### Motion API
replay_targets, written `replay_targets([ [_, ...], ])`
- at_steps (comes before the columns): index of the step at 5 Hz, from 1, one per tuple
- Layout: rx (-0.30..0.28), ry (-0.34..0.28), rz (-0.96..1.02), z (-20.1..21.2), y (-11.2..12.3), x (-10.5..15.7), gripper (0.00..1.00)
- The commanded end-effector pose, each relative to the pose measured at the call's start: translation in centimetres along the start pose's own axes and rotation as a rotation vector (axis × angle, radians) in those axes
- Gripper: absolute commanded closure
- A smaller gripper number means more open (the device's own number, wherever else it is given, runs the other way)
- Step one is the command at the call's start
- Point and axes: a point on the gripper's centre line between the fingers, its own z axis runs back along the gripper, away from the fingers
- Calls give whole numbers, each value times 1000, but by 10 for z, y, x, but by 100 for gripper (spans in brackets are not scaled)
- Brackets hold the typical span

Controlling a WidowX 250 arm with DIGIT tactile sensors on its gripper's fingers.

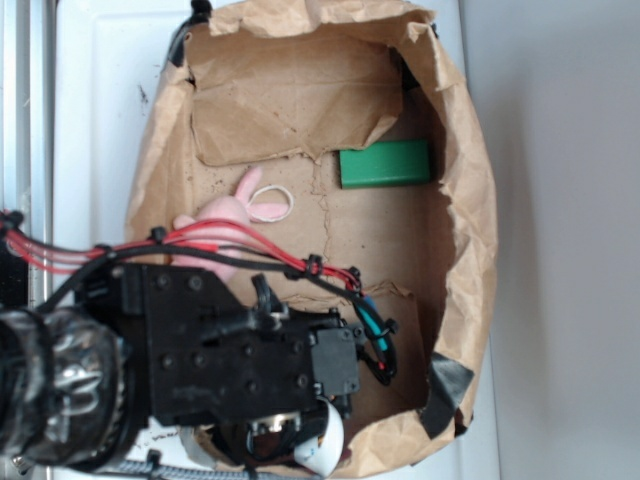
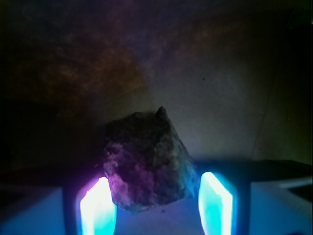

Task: Grab the rock.

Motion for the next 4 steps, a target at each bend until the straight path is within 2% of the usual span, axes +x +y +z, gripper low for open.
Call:
replay_targets([
  [1,36,-18,24,8,11,9,100],
  [2,50,-17,79,11,23,4,100],
  [4,40,89,360,0,82,-41,100],
])
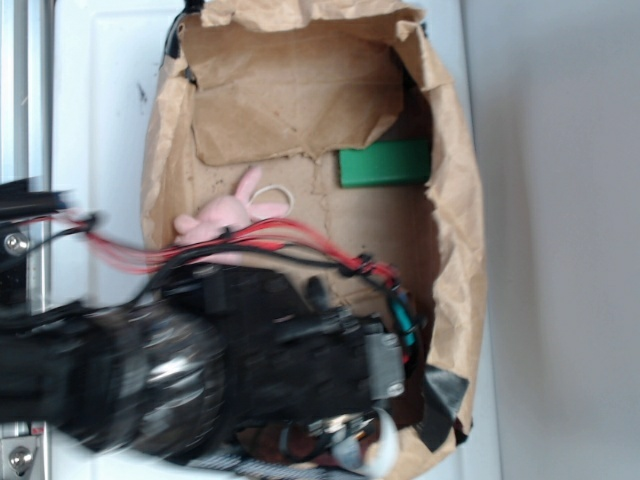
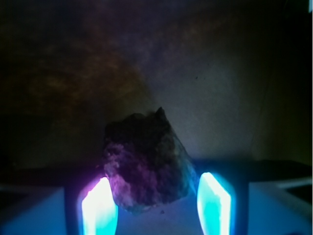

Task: Grab the rock.

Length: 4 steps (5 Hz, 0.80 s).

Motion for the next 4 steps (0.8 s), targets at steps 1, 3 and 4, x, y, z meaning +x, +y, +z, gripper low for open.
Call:
replay_targets([
  [1,34,29,207,5,50,-21,100],
  [3,48,24,233,8,51,-23,100],
  [4,43,-18,238,23,47,-24,100],
])
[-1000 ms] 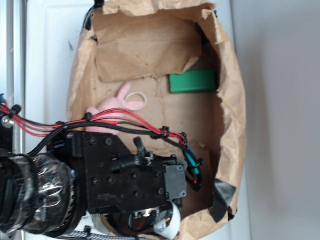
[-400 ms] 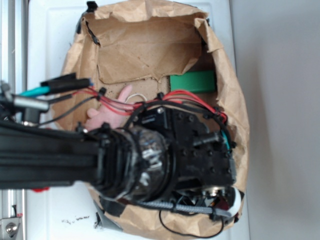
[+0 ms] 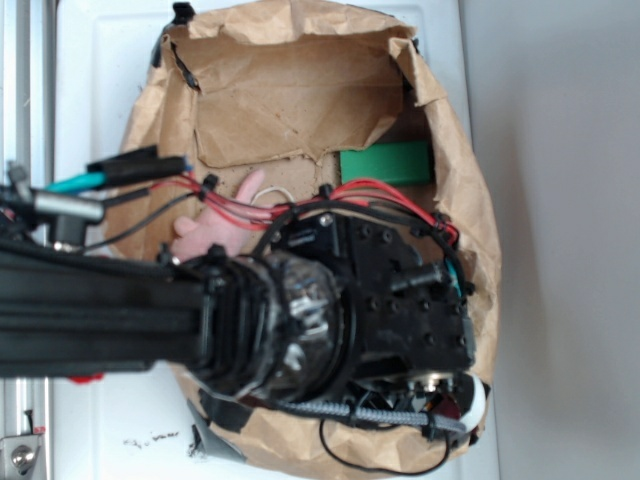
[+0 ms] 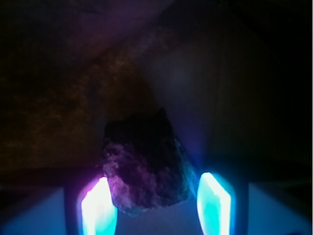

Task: Grab the rock.

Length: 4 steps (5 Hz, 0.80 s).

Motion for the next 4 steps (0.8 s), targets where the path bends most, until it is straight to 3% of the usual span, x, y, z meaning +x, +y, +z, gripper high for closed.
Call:
replay_targets([
  [1,51,-109,83,44,12,-18,100],
  [3,156,-143,270,81,29,-48,100],
  [4,117,-160,237,87,25,-50,100],
])
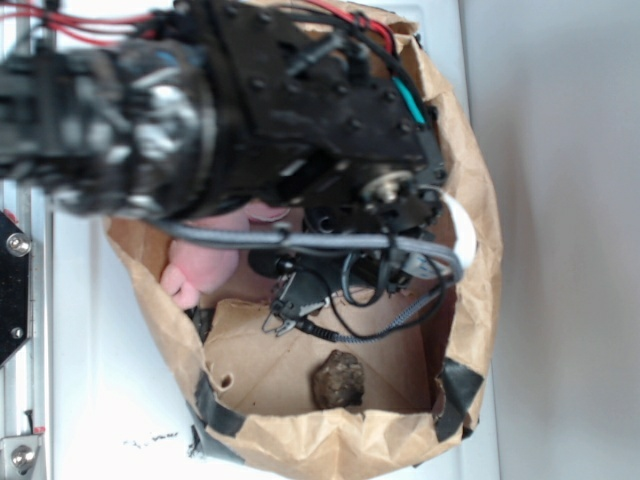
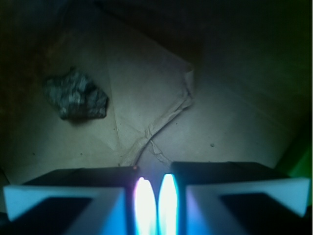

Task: Grab the rock.

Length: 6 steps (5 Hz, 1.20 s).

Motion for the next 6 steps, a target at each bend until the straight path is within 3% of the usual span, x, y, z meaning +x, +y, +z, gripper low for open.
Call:
replay_targets([
  [1,-55,-67,-107,17,-2,-2,0],
  [2,-8,-32,-159,-5,-14,3,0],
  [3,-56,-27,-234,-20,-30,10,0],
  [4,-97,-60,-336,-25,-48,16,0],
  [6,-57,-102,-453,-31,-73,29,0],
])
